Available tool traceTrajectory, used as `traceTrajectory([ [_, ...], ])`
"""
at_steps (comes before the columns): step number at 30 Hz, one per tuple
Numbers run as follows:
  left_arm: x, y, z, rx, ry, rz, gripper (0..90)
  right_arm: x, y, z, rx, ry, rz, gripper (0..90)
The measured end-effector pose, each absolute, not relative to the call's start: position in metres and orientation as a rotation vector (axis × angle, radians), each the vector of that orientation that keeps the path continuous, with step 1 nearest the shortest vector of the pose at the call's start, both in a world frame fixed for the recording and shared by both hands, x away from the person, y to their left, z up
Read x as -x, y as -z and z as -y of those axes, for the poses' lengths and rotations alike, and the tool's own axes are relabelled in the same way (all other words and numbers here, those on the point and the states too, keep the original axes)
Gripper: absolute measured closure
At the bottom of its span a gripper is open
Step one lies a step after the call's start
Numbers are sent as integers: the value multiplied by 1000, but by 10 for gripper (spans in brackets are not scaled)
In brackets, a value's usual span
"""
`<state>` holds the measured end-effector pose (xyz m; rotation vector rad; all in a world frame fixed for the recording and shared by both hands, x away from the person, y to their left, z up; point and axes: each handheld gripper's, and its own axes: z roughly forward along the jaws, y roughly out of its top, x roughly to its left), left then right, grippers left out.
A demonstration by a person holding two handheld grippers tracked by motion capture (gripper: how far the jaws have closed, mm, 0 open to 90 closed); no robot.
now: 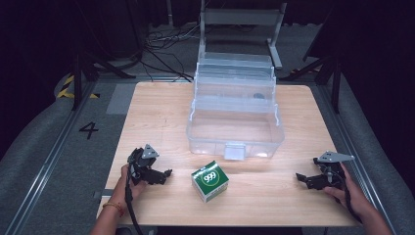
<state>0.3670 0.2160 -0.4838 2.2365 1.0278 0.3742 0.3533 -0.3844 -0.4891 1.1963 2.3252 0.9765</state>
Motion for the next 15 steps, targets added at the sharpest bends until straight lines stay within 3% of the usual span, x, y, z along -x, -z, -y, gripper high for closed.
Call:
traceTrajectory([
  [8,-363,477,-216,-2274,-384,-1137,14,-353,489,384,-1196,-976,-2325,0],
  [10,-360,472,-217,-2307,-389,-1081,88,-354,489,384,-1195,-978,-2326,0],
  [12,-356,469,-214,-2314,-390,-1052,251,-354,489,384,-1194,-978,-2326,0],
  [14,-355,468,-212,-2339,-381,-1054,112,-354,489,384,-1194,-977,-2327,0],
  [15,-353,465,-211,-2355,-383,-1038,202,-353,489,384,-1195,-977,-2326,0],
])
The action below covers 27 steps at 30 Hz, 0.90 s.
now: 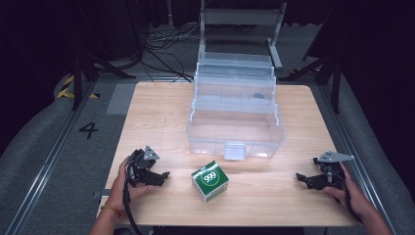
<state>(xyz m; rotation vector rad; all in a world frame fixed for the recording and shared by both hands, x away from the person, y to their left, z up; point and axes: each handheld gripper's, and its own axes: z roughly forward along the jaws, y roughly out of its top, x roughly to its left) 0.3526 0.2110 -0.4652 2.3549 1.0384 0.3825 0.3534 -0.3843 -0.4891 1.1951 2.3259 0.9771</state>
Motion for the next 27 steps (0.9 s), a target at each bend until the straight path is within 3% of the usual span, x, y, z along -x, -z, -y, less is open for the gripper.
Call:
traceTrajectory([
  [2,-347,460,-210,-2359,-349,-989,242,-353,489,384,-1195,-977,-2326,0],
  [4,-343,452,-209,-2354,-340,-978,125,-353,489,384,-1195,-977,-2326,0],
  [5,-342,444,-211,-2349,-285,-1008,206,-353,489,384,-1195,-977,-2326,0],
  [7,-343,439,-212,-2324,-204,-1039,185,-353,489,384,-1195,-977,-2326,0],
  [20,-323,405,-167,-2424,-158,-854,162,-353,489,384,-1196,-977,-2326,0],
  [22,-322,403,-159,-2465,-153,-869,288,-353,489,384,-1195,-977,-2326,0],
  [23,-323,403,-155,-2463,-157,-904,258,-353,489,384,-1195,-977,-2326,0],
  [24,-324,402,-153,-2454,-165,-923,126,-353,489,384,-1195,-977,-2326,0],
  [25,-325,401,-151,-2439,-158,-919,101,-353,489,384,-1196,-977,-2326,0],
  [27,-325,399,-149,-2432,-154,-910,249,-353,489,384,-1195,-977,-2326,0],
])
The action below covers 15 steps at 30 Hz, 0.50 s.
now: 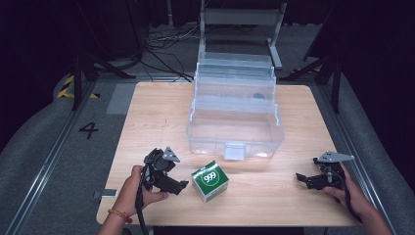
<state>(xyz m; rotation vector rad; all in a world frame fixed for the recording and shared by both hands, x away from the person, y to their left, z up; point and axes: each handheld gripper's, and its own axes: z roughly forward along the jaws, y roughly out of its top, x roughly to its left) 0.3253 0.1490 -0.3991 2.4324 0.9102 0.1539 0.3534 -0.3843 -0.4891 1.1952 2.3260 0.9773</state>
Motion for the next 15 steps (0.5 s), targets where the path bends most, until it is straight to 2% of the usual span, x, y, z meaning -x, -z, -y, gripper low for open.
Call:
traceTrajectory([
  [2,-327,398,-146,-2444,-170,-896,130,-353,489,384,-1195,-977,-2326,0],
  [4,-327,396,-141,-2452,-141,-864,212,-353,489,384,-1195,-977,-2326,0],
  [6,-325,396,-130,-2505,-104,-824,149,-353,489,384,-1195,-977,-2326,0],
  [8,-322,394,-122,-2511,-88,-772,190,-353,489,384,-1195,-977,-2326,0],
  [10,-320,393,-116,-2527,-77,-739,154,-353,489,384,-1195,-977,-2326,0],
  [11,-318,392,-112,-2542,-82,-713,175,-353,489,384,-1196,-977,-2326,0],
  [15,-314,389,-95,-2585,-74,-655,163,-353,489,384,-1196,-977,-2326,0],
])
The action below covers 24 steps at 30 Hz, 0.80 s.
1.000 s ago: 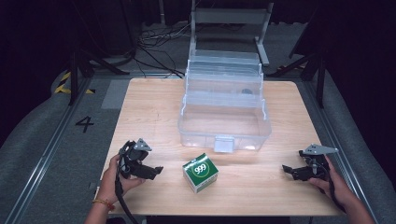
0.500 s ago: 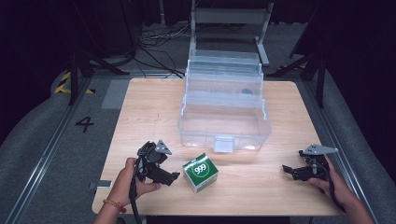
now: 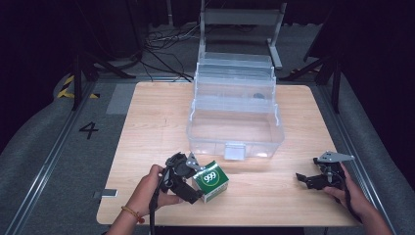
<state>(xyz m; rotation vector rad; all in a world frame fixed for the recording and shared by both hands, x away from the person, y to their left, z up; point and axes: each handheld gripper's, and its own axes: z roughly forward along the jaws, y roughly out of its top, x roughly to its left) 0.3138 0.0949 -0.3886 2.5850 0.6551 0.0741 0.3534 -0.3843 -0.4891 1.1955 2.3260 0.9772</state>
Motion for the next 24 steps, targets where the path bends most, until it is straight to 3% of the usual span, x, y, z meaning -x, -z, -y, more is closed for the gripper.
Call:
traceTrajectory([
  [7,-321,387,-79,-2603,-114,-668,156,-353,489,384,-1195,-977,-2326,0],
  [16,-336,390,-67,-2597,-23,-667,146,-353,489,384,-1195,-977,-2326,0],
  [20,-337,398,-52,-2705,-48,-635,110,-353,489,384,-1195,-977,-2326,0],
  [24,-343,403,-48,-2704,-3,-647,107,-353,489,384,-1195,-977,-2326,0],
])
